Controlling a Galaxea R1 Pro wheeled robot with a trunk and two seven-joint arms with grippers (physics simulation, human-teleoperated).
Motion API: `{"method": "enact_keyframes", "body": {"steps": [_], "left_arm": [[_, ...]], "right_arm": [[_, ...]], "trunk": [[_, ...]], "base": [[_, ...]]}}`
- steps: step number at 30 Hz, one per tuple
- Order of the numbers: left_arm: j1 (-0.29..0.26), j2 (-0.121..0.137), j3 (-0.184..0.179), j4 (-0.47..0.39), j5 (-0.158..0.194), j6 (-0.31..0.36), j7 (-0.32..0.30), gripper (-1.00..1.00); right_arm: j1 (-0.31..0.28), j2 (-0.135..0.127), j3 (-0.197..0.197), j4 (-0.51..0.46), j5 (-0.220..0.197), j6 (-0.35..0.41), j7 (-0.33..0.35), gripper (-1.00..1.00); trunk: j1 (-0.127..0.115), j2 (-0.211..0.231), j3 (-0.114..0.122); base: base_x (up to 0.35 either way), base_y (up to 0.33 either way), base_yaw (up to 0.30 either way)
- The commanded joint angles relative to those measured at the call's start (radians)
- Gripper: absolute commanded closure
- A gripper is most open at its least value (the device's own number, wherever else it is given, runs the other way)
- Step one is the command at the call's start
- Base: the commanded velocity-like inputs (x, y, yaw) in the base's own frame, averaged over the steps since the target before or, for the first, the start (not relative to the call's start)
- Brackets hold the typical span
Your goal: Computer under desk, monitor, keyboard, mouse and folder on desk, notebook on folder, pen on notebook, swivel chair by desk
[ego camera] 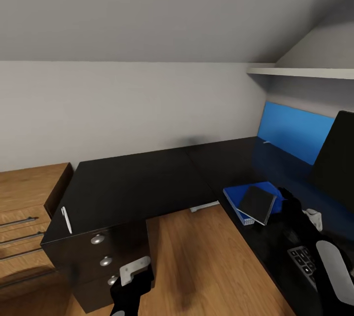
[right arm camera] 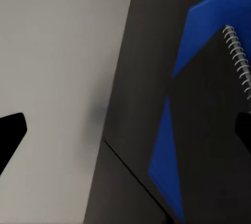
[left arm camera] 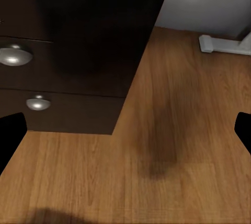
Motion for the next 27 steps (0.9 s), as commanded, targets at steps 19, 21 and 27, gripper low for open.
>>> {"method": "enact_keyframes", "body": {"steps": [19,21,27], "left_arm": [[0.173,0.23,-0.031,-0.064,0.102,-0.26,0.003,-1.0],[0.175,0.247,-0.034,-0.052,0.108,-0.279,0.003,-1.0],[0.177,0.258,-0.056,0.03,0.108,-0.298,-0.001,-1.0]], "right_arm": [[0.0,-0.023,0.289,-0.154,0.265,0.307,-0.291,-1.0],[0.0,-0.024,0.352,-0.154,0.348,0.303,-0.296,-1.0],[0.0,0.028,0.468,-0.155,0.598,0.269,-0.343,-1.0]], "trunk": [[0.0,0.0,-0.001],[0.0,0.0,-0.001],[0.0,0.0,-0.001]], "base": [[0.0,0.0,0.0],[0.0,0.0,0.0],[0.0,0.0,0.0]]}}
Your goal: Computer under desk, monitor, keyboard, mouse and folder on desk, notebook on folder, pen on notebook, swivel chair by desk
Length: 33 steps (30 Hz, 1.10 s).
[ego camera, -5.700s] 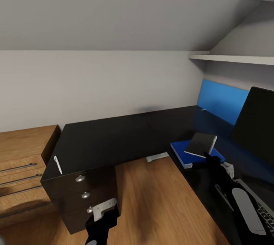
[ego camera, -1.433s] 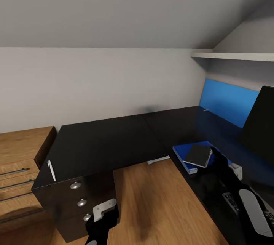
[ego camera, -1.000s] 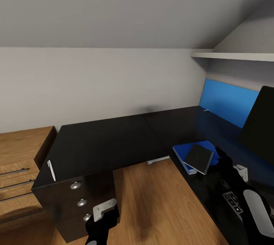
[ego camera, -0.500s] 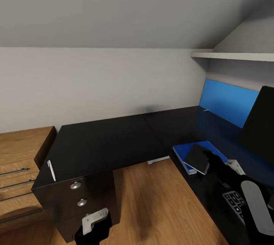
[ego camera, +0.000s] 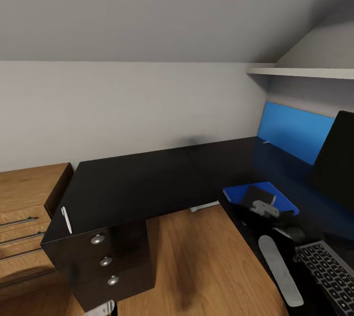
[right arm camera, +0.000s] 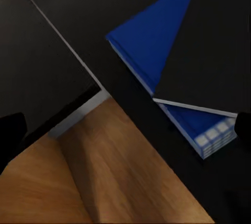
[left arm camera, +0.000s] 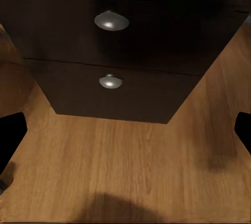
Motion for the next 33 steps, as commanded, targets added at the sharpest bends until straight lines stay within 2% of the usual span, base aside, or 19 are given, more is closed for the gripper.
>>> {"method": "enact_keyframes", "body": {"steps": [1,4,6,7,9,16,21,26,33], "left_arm": [[0.0,0.001,-0.01,0.009,0.009,-0.008,0.004,-1.0],[0.0,0.001,-0.02,0.023,0.012,-0.01,0.004,-1.0],[0.0,0.002,-0.021,0.025,0.012,-0.01,0.005,-1.0],[0.0,0.002,-0.021,0.026,0.012,-0.01,0.005,-1.0],[-0.001,0.002,-0.021,0.027,0.013,-0.01,0.006,-1.0],[0.0,0.001,-0.022,0.028,0.014,-0.01,0.006,-1.0],[0.0,0.001,-0.023,0.029,0.013,-0.01,0.006,-1.0],[0.0,0.001,-0.025,0.03,0.014,-0.011,0.007,-1.0],[-0.001,0.001,-0.022,0.031,0.015,-0.011,0.009,-1.0]], "right_arm": [[-0.001,0.016,0.012,-0.001,0.029,-0.004,-0.027,-1.0],[-0.001,0.043,0.051,-0.001,0.144,-0.011,-0.062,-1.0],[-0.001,0.048,0.064,-0.001,0.175,-0.012,-0.071,-1.0],[-0.001,0.053,0.079,-0.001,0.201,-0.014,-0.078,-1.0],[-0.001,0.059,0.109,-0.001,0.226,-0.015,-0.085,-1.0],[-0.001,0.066,0.216,-0.001,0.257,-0.016,-0.119,-1.0],[-0.001,0.068,0.287,-0.001,0.276,-0.016,-0.164,-1.0],[-0.001,0.068,0.375,-0.001,0.354,-0.019,-0.175,-1.0],[-0.001,0.068,0.414,0.001,0.37,-0.02,-0.169,-1.0]], "trunk": [[0.0,-0.001,-0.001],[0.0,-0.001,-0.001],[0.0,-0.001,-0.001],[0.0,-0.001,-0.001],[0.0,-0.001,-0.001],[0.0,-0.001,-0.001],[0.0,-0.001,-0.001],[-0.004,0.006,0.0],[-0.031,0.055,0.02]], "base": [[0.0,0.0,0.0],[0.0,0.0,0.0],[0.0,0.0,0.0],[0.0,0.0,0.0],[0.0,0.0,0.0],[0.0,0.0,0.007],[0.0,0.0,0.205],[0.0,0.0,0.251],[0.0,0.0,0.067]]}}
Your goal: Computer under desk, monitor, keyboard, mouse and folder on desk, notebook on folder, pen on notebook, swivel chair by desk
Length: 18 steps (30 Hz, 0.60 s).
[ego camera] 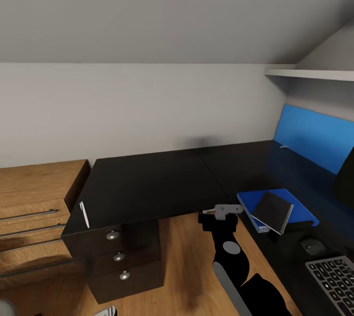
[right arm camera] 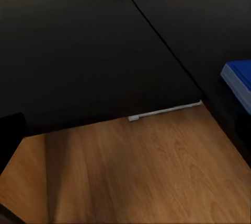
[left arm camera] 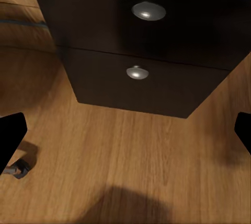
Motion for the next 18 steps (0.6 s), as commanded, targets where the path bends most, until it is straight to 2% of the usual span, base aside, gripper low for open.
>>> {"method": "enact_keyframes", "body": {"steps": [1,2,5,6,13,15,17,18], "left_arm": [[0.0,0.001,-0.002,-0.001,0.01,-0.008,0.004,-1.0],[-0.001,0.001,-0.001,-0.001,0.011,-0.008,0.004,-1.0],[0.0,0.002,0.003,-0.001,0.01,-0.008,0.007,-1.0],[0.0,0.003,0.004,-0.001,0.01,-0.008,0.01,-1.0],[-0.001,0.002,0.02,0.012,0.011,-0.007,0.007,-1.0],[0.0,0.002,0.045,0.013,0.022,-0.007,0.005,-1.0],[0.0,0.003,0.107,0.014,0.073,-0.006,0.001,-1.0],[0.0,0.004,0.123,0.014,0.089,-0.006,0.0,-1.0]], "right_arm": [[-0.001,-0.001,0.005,-0.001,-0.008,0.003,-0.009,-1.0],[-0.001,-0.001,0.009,-0.002,-0.008,0.002,-0.008,-1.0],[-0.001,0.028,0.016,-0.002,-0.009,-0.013,-0.009,-1.0],[-0.001,0.049,0.017,0.001,-0.006,-0.02,-0.015,-1.0],[-0.001,0.05,0.034,0.001,-0.005,-0.023,-0.015,-1.0],[-0.001,0.05,0.046,0.001,-0.003,-0.039,-0.016,-1.0],[-0.001,0.05,0.061,0.002,-0.003,-0.057,-0.017,-1.0],[-0.001,0.05,0.064,0.002,-0.003,-0.059,-0.017,-1.0]], "trunk": [[-0.004,0.007,0.002],[-0.008,0.014,0.006],[-0.019,0.035,0.015],[-0.023,0.042,0.019],[-0.05,0.091,0.044],[-0.058,0.105,0.051],[-0.065,0.119,0.058],[-0.069,0.126,0.061]], "base": [[0.0,0.0,0.007],[0.0,0.0,0.004],[0.0,0.0,0.0],[0.0,0.0,0.226],[0.0,0.0,0.256],[0.0,0.0,0.264],[0.0,0.0,0.27],[0.0,0.0,0.272]]}}
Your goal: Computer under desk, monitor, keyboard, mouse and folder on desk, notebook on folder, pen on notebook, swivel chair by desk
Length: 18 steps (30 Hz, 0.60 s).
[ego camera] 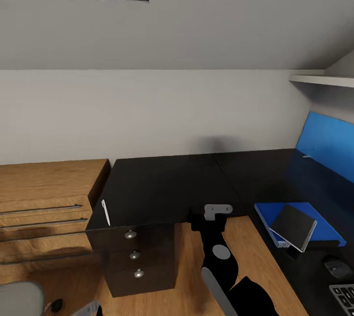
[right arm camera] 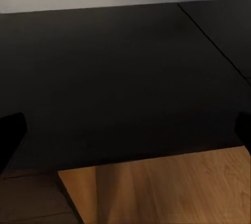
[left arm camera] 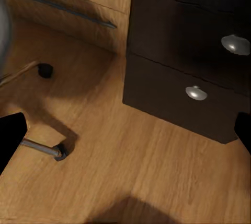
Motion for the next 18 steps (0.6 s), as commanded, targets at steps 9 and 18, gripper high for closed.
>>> {"method": "enact_keyframes", "body": {"steps": [9,18], "left_arm": [[0.0,0.005,0.133,-0.001,0.045,-0.008,-0.004,-1.0],[-0.001,0.008,0.227,-0.001,0.094,-0.006,-0.091,-1.0]], "right_arm": [[-0.001,0.0,0.006,-0.001,-0.006,0.0,-0.008,-1.0],[-0.001,0.0,0.007,0.0,-0.007,-0.001,-0.008,-1.0]], "trunk": [[-0.035,0.063,0.028],[-0.069,0.126,0.056]], "base": [[0.0,0.0,0.274],[0.0,0.0,0.278]]}}
